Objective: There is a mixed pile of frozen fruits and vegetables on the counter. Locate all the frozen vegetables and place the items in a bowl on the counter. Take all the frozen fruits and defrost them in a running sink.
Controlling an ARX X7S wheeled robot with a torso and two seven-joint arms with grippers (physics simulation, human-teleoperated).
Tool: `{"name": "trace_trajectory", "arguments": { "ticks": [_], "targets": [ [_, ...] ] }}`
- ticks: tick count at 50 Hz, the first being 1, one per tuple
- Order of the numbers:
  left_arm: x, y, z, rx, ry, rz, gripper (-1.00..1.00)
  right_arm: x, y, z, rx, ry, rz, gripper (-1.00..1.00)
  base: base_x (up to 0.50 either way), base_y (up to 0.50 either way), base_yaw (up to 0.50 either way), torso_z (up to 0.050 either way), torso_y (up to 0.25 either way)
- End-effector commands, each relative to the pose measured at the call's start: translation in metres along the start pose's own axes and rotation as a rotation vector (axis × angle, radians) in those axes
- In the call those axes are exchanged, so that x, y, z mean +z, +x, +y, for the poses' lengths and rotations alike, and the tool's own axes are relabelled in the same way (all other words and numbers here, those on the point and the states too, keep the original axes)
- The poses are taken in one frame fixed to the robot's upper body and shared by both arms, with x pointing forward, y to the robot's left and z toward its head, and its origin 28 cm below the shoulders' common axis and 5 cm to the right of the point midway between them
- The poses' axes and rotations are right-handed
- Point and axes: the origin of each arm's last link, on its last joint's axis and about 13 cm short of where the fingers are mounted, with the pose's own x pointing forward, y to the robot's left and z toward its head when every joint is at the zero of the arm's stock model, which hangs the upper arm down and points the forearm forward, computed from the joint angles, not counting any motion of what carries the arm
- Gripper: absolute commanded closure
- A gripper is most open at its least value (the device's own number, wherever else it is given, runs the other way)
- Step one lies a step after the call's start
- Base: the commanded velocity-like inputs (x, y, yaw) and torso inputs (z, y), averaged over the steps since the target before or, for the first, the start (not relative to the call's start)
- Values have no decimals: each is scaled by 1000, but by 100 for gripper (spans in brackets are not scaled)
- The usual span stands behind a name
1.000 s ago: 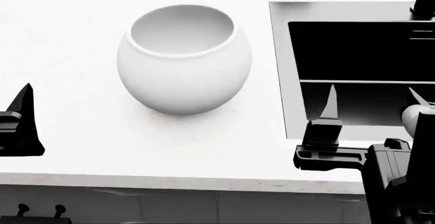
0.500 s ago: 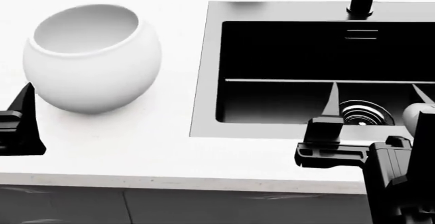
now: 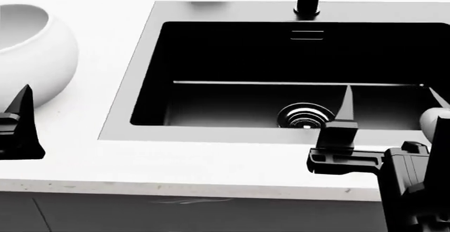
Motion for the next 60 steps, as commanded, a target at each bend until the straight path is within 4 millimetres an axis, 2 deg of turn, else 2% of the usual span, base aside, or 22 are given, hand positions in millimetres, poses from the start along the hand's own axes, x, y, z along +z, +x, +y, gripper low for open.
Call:
{"name": "trace_trajectory", "arguments": {
  "ticks": [1,60],
  "targets": [
    [2,2,0,22,2,10,-100,1,-1,-1,-10,-1,-5,-100,0,-500,0,0,0],
    [-7,8,-1,28,28,35,-100,-5,4,0,4,-19,21,-100,0,-500,0,0,0]
  ]
}}
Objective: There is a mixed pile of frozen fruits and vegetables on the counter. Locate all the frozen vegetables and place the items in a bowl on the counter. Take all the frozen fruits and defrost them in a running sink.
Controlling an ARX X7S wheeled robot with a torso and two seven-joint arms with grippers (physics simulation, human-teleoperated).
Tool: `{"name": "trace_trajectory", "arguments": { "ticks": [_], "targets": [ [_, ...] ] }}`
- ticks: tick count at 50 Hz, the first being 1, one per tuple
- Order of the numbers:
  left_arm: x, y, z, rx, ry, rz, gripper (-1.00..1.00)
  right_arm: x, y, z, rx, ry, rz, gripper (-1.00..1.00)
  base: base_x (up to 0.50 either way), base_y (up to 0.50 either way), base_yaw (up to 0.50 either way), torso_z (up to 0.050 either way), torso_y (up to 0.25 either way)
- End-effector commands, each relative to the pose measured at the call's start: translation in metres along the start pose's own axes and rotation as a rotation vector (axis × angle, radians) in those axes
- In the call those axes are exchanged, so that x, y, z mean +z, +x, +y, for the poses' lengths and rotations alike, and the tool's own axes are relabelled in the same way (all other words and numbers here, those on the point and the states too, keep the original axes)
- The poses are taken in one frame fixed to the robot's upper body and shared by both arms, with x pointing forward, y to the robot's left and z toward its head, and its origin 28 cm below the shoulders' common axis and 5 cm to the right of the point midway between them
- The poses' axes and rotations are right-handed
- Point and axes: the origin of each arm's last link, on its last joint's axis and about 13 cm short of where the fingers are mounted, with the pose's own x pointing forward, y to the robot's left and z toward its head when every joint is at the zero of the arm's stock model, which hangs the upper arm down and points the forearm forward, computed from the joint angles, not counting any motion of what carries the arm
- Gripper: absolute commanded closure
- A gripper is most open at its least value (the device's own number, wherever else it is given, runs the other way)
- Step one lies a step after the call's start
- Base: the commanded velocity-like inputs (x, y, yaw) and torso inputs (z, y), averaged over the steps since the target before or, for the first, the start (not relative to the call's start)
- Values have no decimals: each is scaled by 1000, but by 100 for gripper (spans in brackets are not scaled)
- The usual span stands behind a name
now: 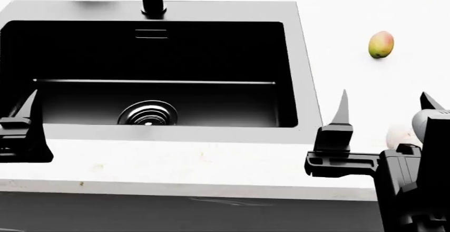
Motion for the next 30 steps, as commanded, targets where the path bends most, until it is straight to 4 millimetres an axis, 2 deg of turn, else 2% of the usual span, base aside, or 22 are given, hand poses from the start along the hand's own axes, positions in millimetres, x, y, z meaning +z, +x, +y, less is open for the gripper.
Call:
{"name": "trace_trajectory", "arguments": {
  "ticks": [1,30],
  "targets": [
    [1,3,0,29,5,13,-100,0,1,0,-4,-4,-2,-100,0,-500,0,0,0],
    [1,2,-1,17,2,11,-100,0,0,0,3,0,-7,-100,0,-500,0,0,0]
  ]
}}
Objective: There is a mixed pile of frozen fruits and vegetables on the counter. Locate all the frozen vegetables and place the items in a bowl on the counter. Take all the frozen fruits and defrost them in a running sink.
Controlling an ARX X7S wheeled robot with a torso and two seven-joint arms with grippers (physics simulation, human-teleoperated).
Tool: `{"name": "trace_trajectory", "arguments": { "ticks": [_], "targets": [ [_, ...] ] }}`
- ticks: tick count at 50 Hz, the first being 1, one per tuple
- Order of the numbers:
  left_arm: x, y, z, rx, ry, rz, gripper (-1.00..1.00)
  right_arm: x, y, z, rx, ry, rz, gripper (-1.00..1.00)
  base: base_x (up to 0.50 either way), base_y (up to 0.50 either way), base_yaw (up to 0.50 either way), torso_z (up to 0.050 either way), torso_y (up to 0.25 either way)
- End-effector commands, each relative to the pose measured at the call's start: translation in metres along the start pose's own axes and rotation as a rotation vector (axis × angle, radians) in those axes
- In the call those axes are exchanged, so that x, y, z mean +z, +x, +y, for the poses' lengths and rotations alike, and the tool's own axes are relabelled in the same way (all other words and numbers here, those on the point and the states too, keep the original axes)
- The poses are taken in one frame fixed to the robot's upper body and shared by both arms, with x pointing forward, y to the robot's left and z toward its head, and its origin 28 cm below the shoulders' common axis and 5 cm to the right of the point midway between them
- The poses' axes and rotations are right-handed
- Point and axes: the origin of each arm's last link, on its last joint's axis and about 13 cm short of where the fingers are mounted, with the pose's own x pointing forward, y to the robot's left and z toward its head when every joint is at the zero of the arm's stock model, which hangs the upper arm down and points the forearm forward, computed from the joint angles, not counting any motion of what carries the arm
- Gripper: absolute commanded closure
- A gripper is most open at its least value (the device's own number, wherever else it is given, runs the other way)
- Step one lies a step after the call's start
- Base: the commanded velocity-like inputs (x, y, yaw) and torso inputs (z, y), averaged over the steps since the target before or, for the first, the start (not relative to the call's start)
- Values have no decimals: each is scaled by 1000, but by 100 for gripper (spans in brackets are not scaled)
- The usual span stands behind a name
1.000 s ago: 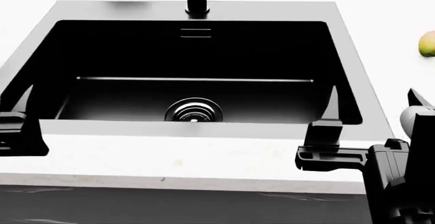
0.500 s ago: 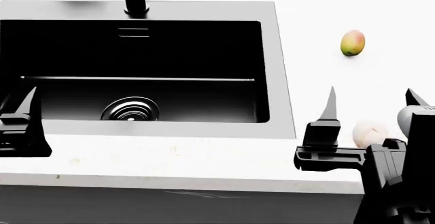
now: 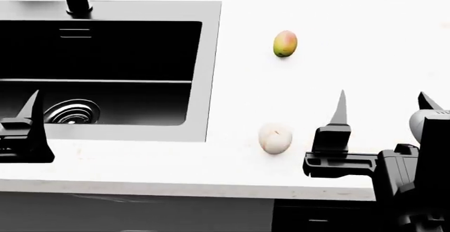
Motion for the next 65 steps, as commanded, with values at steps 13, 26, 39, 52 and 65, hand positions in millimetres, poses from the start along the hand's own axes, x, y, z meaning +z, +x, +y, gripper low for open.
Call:
{"name": "trace_trajectory", "arguments": {
  "ticks": [13,26,39,52,65],
  "targets": [
    [0,4,-2,11,-14,13,-100,0,0,1,4,-26,9,-100,0,-158,0,0,0],
    [1,3,-1,15,-43,6,-100,2,-1,1,-1,-36,14,-100,0,0,0,0,0],
    [1,2,-3,4,-44,5,-100,6,-1,3,-2,-30,-11,-100,271,-4,0,0,0],
    [0,3,-4,-5,-47,5,-100,6,0,2,3,-19,-13,-100,357,-164,0,0,0],
    [1,3,-4,-3,-43,4,-100,5,1,5,21,-33,-5,-100,396,-189,0,0,1]
  ]
}}
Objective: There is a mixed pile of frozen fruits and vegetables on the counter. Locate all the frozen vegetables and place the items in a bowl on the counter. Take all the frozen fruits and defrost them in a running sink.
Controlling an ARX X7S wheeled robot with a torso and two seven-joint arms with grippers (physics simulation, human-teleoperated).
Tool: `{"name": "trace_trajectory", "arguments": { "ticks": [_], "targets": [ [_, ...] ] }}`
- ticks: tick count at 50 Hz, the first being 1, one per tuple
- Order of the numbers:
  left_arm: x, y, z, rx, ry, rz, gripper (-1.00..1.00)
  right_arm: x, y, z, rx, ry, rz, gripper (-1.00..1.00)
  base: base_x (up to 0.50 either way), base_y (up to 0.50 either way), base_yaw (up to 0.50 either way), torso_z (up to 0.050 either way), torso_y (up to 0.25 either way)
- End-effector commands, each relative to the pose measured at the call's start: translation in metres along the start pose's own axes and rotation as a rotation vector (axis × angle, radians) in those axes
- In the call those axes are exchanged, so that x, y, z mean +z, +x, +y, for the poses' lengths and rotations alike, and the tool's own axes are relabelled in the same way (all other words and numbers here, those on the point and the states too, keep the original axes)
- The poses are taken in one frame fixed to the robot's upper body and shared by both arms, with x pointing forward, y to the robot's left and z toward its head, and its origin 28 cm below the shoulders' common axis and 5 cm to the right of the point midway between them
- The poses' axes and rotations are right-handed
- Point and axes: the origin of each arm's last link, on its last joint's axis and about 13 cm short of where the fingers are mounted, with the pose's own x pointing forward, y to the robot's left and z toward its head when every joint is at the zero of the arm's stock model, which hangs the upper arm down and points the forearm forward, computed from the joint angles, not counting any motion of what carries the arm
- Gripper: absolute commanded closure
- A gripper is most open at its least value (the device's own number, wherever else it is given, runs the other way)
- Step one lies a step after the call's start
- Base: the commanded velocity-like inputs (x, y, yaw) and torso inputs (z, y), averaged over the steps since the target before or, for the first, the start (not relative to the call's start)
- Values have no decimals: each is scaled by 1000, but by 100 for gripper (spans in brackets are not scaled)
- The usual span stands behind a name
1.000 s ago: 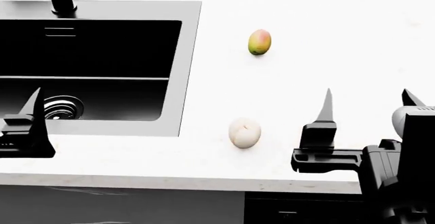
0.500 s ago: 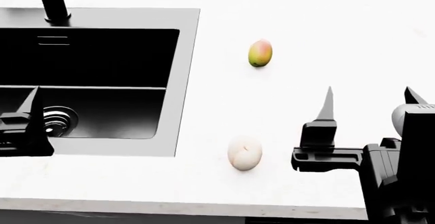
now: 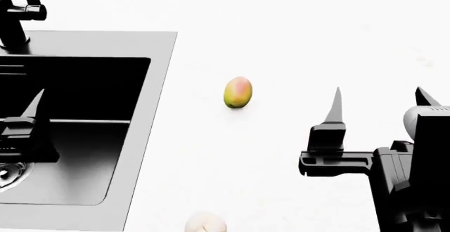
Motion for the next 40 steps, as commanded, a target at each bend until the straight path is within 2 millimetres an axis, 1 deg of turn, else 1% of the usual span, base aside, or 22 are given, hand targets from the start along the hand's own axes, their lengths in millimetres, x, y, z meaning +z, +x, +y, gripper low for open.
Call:
{"name": "trace_trajectory", "arguments": {
  "ticks": [1,21,29,30,32,35,39,40],
  "targets": [
    [3,2,0,23,4,8,-100,-1,2,2,12,-8,2,-100,422,0,0,0,0],
    [5,0,-2,12,9,3,-100,-1,1,2,14,-17,11,-100,389,0,0,0,1],
    [5,0,-3,10,7,0,-100,-1,4,5,34,-15,12,-100,325,0,0,0,1],
    [5,0,-4,8,7,2,-100,-2,6,7,41,-29,15,-100,137,0,0,0,0],
    [5,-1,-4,6,7,2,-100,-2,9,13,124,18,8,-100,0,0,0,0,0],
    [7,-3,-5,3,9,-2,-100,-13,18,20,181,-22,91,-100,0,0,0,0,0],
    [6,-2,-4,12,8,-1,-100,-7,30,26,220,-7,128,-100,0,0,0,0,0],
    [6,-1,-5,11,10,0,-100,-6,33,31,262,26,144,-100,0,0,0,0,0]
  ]
}}
